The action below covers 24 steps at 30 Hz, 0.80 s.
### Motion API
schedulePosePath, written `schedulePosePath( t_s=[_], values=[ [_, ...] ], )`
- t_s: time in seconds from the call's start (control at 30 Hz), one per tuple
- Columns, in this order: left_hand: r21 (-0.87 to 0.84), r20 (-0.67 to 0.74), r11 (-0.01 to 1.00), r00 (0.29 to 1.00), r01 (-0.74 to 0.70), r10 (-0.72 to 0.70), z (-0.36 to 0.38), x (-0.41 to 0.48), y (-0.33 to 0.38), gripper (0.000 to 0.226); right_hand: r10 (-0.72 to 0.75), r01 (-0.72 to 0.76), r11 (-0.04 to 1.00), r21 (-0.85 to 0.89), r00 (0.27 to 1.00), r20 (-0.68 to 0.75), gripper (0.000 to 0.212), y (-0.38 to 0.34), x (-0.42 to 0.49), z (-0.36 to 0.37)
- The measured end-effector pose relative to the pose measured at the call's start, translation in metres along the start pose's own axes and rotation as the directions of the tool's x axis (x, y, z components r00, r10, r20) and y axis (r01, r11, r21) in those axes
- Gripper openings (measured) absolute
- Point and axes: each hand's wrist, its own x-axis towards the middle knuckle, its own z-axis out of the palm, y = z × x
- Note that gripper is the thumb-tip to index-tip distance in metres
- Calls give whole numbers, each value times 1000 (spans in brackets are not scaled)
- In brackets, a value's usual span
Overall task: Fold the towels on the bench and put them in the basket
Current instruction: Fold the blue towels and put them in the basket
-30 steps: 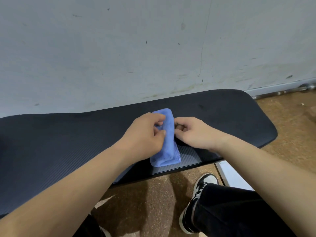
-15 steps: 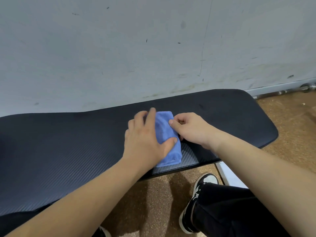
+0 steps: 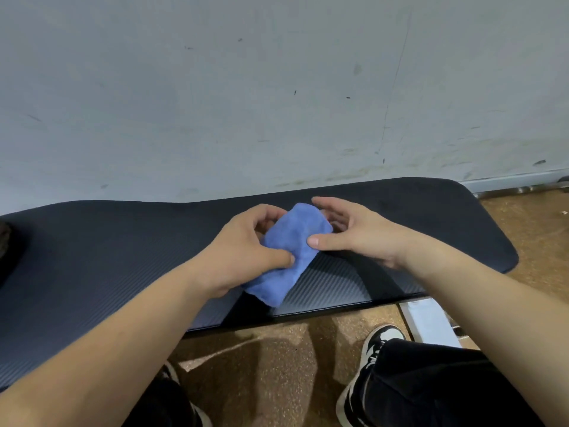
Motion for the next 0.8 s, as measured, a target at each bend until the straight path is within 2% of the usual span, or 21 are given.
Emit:
schedulePosePath(
  t_s=[0.03, 0.1, 0.17, 0.27, 0.37, 0.43, 0.5, 0.67, 0.8],
  values=[
    [-5, 19, 1000, 1000, -22, 22, -9, -9, 3, 51, -38, 37, 999, 14, 996, 75, 89, -8, -3, 5],
    [-6, 74, 998, 995, -70, 70, -28, -28, 6, 53, -96, 91, 995, 31, 968, 232, 67, -25, -10, 17],
    [7, 96, 994, 990, -109, 108, -44, -47, 8, 54, -132, 123, 991, 48, 944, 302, 50, -42, -17, 34],
    [32, 57, 997, 996, -77, 75, -67, -71, 1, 50, -125, 111, 992, 67, 960, 249, 45, -57, -21, 61],
    [128, 104, 990, 992, 59, -73, -93, -97, -14, 32, -77, 56, 992, 110, 979, 188, 48, -70, -23, 89],
    [110, 104, 985, 984, 133, -145, -114, -117, -26, 33, -42, 19, 989, 145, 988, 152, 54, -81, -25, 110],
    [21, 62, 987, 985, 158, -159, -137, -138, -34, 35, -11, -18, 981, 195, 989, 146, 54, -92, -27, 133],
    [-270, -141, 957, 979, 108, -150, -195, -171, -51, 53, 11, -64, 973, 221, 972, 233, 34, -124, -30, 192],
    [-535, -325, 845, 925, -7, -198, -232, -180, -77, 56, 24, -92, 964, 250, 965, 262, 32, -156, -16, 231]
  ],
)
